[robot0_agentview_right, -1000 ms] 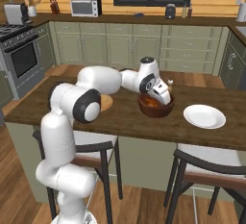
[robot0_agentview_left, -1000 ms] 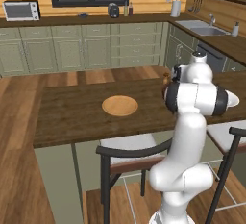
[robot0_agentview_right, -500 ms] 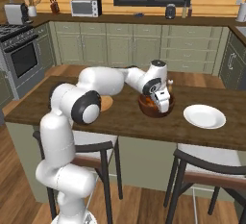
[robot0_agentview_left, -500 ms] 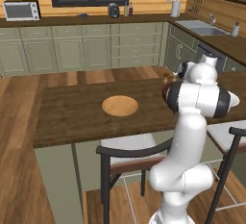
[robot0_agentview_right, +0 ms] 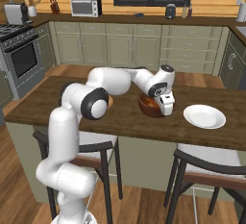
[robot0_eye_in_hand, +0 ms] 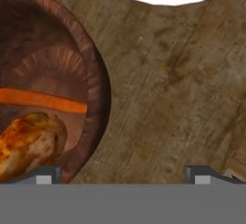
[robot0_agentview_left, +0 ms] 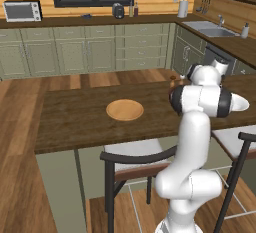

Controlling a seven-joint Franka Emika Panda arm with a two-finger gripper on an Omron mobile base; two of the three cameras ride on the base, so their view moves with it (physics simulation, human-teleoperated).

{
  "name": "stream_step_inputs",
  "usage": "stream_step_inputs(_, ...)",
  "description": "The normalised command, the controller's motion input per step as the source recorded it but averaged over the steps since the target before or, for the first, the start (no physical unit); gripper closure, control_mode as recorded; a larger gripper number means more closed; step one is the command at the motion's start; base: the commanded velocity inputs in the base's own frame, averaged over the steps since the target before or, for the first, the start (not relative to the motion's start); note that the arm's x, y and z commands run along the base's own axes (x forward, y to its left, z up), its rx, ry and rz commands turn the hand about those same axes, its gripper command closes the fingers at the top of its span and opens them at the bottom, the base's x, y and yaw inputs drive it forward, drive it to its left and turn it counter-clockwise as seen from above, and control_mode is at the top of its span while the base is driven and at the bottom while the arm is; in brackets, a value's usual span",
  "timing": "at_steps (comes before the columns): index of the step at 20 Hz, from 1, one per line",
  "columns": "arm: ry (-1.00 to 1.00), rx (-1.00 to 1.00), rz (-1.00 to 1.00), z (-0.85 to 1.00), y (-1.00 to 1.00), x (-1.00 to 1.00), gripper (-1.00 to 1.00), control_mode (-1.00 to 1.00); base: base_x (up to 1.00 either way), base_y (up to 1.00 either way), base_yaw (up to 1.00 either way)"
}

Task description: Pick the chicken drumstick and carrot from their plates and place them in the bowl. Then put the bowl in the fridge.

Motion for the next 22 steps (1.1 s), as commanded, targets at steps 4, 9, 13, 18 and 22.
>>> stream_step_inputs(4,0.0,0.0,0.0,-0.3,-0.08,0.39,-1.0,-1.0,0.0,0.0,0.0)
stream_step_inputs(9,0.0,0.0,0.0,-0.33,0.0,0.38,-1.0,-1.0,0.0,0.0,0.0)
stream_step_inputs(13,0.0,0.0,0.0,-0.26,0.0,0.42,-1.0,-1.0,0.0,0.0,0.0)
stream_step_inputs(18,0.0,0.0,0.0,-0.38,0.01,0.2,1.0,-1.0,0.0,0.0,0.0)
stream_step_inputs(22,-0.03,0.0,0.0,-0.36,0.16,0.01,1.0,-1.0,0.0,0.0,0.0)
